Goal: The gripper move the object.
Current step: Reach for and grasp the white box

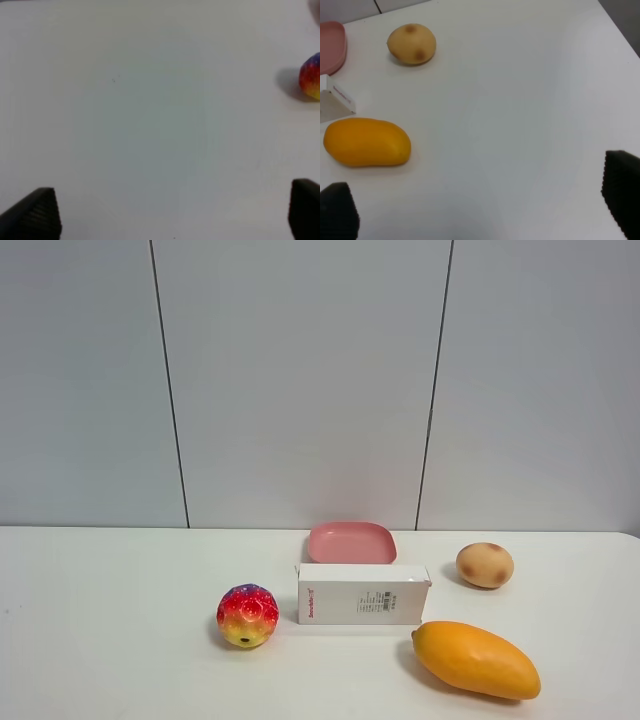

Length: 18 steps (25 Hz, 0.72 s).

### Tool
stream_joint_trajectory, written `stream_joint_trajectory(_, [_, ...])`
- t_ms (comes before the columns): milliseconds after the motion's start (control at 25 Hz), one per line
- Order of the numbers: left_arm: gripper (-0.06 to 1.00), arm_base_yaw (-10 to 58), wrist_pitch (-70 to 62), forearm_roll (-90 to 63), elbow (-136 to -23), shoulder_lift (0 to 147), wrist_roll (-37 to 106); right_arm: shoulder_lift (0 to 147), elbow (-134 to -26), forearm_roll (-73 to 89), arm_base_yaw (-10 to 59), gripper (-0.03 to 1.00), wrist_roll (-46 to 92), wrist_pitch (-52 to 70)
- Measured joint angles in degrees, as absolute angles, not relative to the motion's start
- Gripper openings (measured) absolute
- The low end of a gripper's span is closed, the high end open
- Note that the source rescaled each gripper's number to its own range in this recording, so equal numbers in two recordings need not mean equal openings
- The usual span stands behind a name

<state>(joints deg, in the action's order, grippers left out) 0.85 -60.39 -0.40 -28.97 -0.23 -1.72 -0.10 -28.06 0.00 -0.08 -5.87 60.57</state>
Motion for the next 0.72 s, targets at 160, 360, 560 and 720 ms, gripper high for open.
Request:
stream_joint_trajectory(160, [1.0,0.8,-60.4,-0.4,-29.0,-0.2,-1.7,-0.1,-28.1,0.0,-0.1,1.0,-5.9,60.6])
stream_joint_trajectory(360, [1.0,0.8,-60.4,-0.4,-29.0,-0.2,-1.7,-0.1,-28.1,0.0,-0.1,1.0,-5.9,60.6])
stream_joint_trajectory(560, [1.0,0.8,-60.4,-0.4,-29.0,-0.2,-1.7,-0.1,-28.1,0.0,-0.1,1.0,-5.9,60.6])
stream_joint_trajectory(720, [1.0,0.8,-60.4,-0.4,-29.0,-0.2,-1.7,-0.1,-28.1,0.0,-0.1,1.0,-5.9,60.6])
